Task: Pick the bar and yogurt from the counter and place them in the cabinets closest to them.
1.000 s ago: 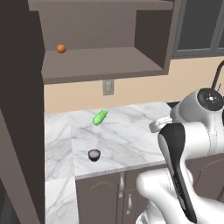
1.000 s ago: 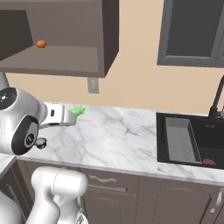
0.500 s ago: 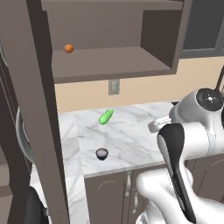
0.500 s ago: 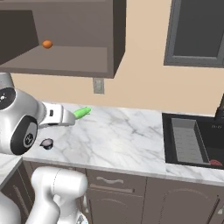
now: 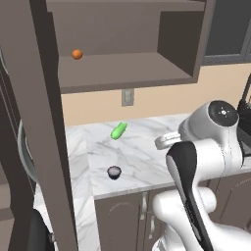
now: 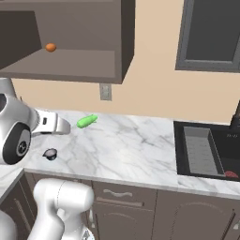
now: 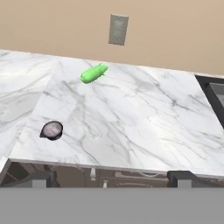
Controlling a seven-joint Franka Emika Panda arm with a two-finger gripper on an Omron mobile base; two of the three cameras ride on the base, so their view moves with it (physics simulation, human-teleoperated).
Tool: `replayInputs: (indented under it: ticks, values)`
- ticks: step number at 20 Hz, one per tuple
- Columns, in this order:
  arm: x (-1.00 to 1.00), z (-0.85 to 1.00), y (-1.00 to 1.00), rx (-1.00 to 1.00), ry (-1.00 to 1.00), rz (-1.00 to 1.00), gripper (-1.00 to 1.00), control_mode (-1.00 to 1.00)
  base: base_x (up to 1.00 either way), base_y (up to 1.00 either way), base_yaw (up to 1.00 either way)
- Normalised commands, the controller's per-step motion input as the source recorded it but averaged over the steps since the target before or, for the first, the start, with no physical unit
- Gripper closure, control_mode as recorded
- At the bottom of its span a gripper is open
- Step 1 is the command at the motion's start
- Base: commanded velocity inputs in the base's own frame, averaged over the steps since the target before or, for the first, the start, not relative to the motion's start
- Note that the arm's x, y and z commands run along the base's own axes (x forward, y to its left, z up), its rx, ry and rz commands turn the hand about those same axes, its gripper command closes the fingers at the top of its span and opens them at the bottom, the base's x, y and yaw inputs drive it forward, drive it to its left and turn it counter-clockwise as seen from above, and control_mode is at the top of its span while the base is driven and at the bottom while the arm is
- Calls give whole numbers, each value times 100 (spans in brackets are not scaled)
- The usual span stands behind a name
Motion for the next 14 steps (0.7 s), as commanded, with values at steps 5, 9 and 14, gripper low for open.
replayInputs:
  ticks: [5,9,14]
  values:
    - [0,0,30,4,0,0,-100,-100,0,0,0]
    - [0,0,25,4,0,0,-100,-100,0,0,0]
    - [0,-6,13,8,1,1,-100,-100,0,0,0]
